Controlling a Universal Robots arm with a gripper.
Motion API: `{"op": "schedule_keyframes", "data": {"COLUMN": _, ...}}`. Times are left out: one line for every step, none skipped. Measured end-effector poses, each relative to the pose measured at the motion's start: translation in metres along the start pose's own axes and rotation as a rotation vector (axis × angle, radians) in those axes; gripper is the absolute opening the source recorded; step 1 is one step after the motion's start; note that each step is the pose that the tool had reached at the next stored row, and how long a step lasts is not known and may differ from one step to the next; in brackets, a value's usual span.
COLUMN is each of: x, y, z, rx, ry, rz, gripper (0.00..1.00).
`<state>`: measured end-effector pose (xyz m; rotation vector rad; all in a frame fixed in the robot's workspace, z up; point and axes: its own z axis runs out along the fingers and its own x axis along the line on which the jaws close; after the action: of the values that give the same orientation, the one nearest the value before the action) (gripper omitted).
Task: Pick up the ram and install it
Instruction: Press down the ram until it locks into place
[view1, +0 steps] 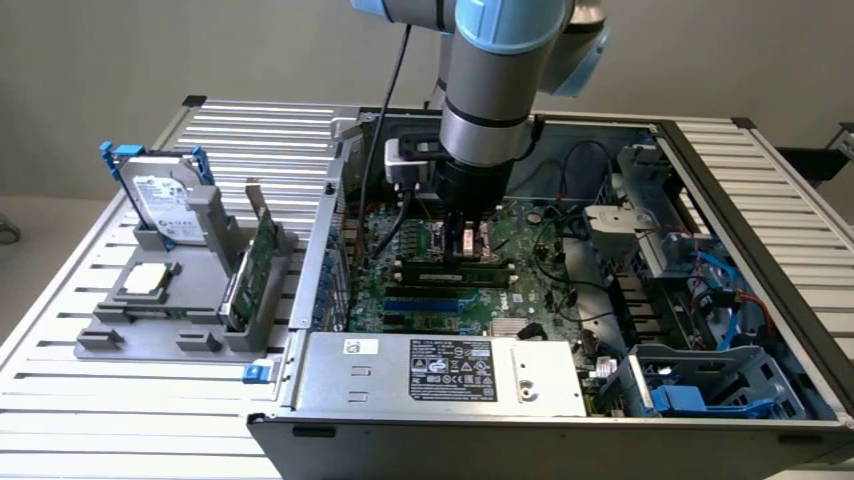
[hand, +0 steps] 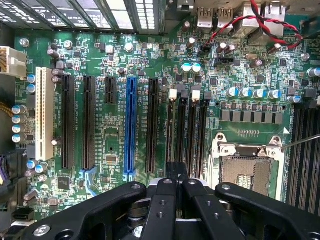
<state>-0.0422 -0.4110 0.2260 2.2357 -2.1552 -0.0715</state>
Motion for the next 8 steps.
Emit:
{"op": "schedule_keyframes", "data": {"x": 0.0, "y": 0.0, "z": 0.0004, "rx": 0.0, "ry": -0.0002, "rz": 0.0, "gripper": 0.11}}
{"op": "schedule_keyframes", "data": {"x": 0.0001, "y": 0.0, "z": 0.0008, "rx": -0.0002, "ry": -0.0001, "rz": 0.0, "gripper": 0.11}}
{"op": "schedule_keyframes", "data": {"x": 0.0001, "y": 0.0, "z": 0.0011, "rx": -0.0004, "ry": 0.0001, "rz": 0.0, "gripper": 0.11}}
{"op": "schedule_keyframes", "data": {"x": 0.0001, "y": 0.0, "z": 0.0012, "rx": -0.0004, "ry": 0.0001, "rz": 0.0, "gripper": 0.11}}
{"op": "schedule_keyframes", "data": {"x": 0.0001, "y": 0.0, "z": 0.0013, "rx": -0.0004, "ry": -0.0001, "rz": 0.0, "gripper": 0.11}}
{"op": "schedule_keyframes", "data": {"x": 0.0, "y": 0.0, "z": 0.0012, "rx": -0.0003, "ry": -0.0008, "rz": 0.0, "gripper": 0.11}}
{"op": "schedule_keyframes", "data": {"x": -0.0001, "y": 0.0, "z": 0.0001, "rx": 0.0002, "ry": -0.0024, "rz": 0.0, "gripper": 0.11}}
{"op": "schedule_keyframes", "data": {"x": -0.0003, "y": 0.0, "z": -0.0021, "rx": 0.0009, "ry": -0.0042, "rz": 0.0, "gripper": 0.11}}
